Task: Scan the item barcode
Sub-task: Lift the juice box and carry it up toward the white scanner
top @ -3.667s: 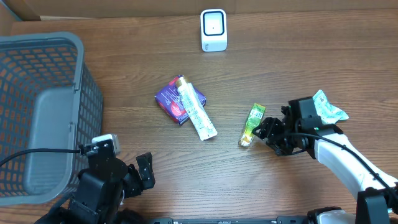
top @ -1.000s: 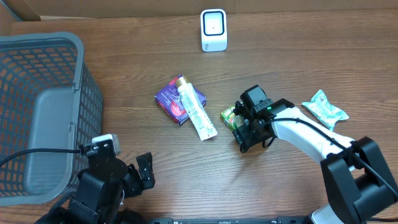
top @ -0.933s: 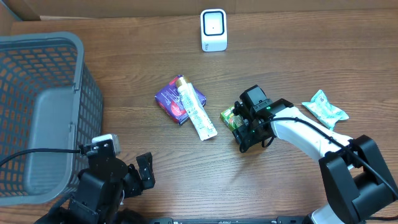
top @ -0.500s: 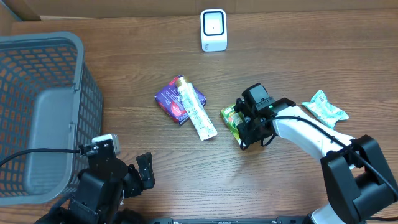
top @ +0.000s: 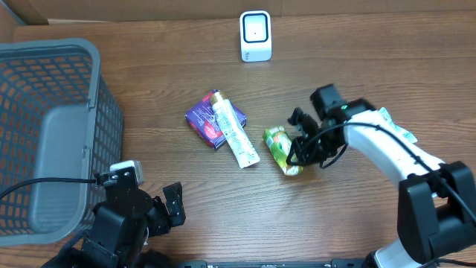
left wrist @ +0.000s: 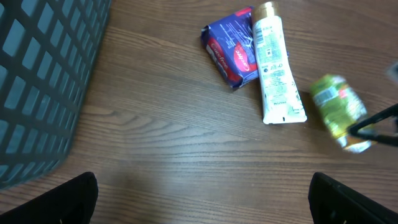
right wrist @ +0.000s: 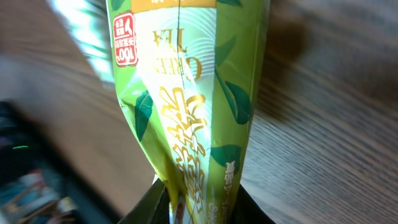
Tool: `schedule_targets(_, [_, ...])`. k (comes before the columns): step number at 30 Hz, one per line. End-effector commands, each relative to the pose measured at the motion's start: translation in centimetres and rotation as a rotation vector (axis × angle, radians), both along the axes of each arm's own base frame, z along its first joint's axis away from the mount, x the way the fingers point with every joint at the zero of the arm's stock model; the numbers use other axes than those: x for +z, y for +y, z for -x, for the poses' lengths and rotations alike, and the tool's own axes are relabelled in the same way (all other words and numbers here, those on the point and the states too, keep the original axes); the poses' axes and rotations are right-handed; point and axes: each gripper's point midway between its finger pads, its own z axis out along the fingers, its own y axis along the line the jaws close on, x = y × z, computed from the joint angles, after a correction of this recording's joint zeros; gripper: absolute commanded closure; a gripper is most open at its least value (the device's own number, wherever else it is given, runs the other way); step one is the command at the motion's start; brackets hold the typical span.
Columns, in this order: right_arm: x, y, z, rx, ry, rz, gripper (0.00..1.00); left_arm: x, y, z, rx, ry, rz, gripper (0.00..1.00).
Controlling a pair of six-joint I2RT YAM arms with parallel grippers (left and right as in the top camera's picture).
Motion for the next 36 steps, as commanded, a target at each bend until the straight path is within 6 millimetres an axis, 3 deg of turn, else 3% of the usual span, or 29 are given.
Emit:
schedule_targets(1, [7.5,2.7,-1.3,0.066,-0.098,-0.306,0.82,0.0,0.0,-0.1,0.014,-0.002,0.006,0.0])
schedule_targets(14, [21.9,5.9,-1.1,0.153,-0.13,-0.805,0.84,0.0,0.0,-0.1,0.014,-0.002,0.007,0.0])
schedule_targets(20, [27.4,5.7,-1.1,0.187,-0.157,-0.999,0.84,0.0,0.0,-0.1,0.014,-0.002,0.007,0.0])
schedule_targets(23, [28.5,5.2,-1.5,0.184,-0.159,-1.049,0.84,0.0,0.0,-0.1,0.014,-0.002,0.007,0.0])
schedule_targets(36, [28.7,5.0,-2.2,0.188,-0.19,-1.048,0.85,0.0,0.0,-0.1,0.014,-0.002,0.007,0.0])
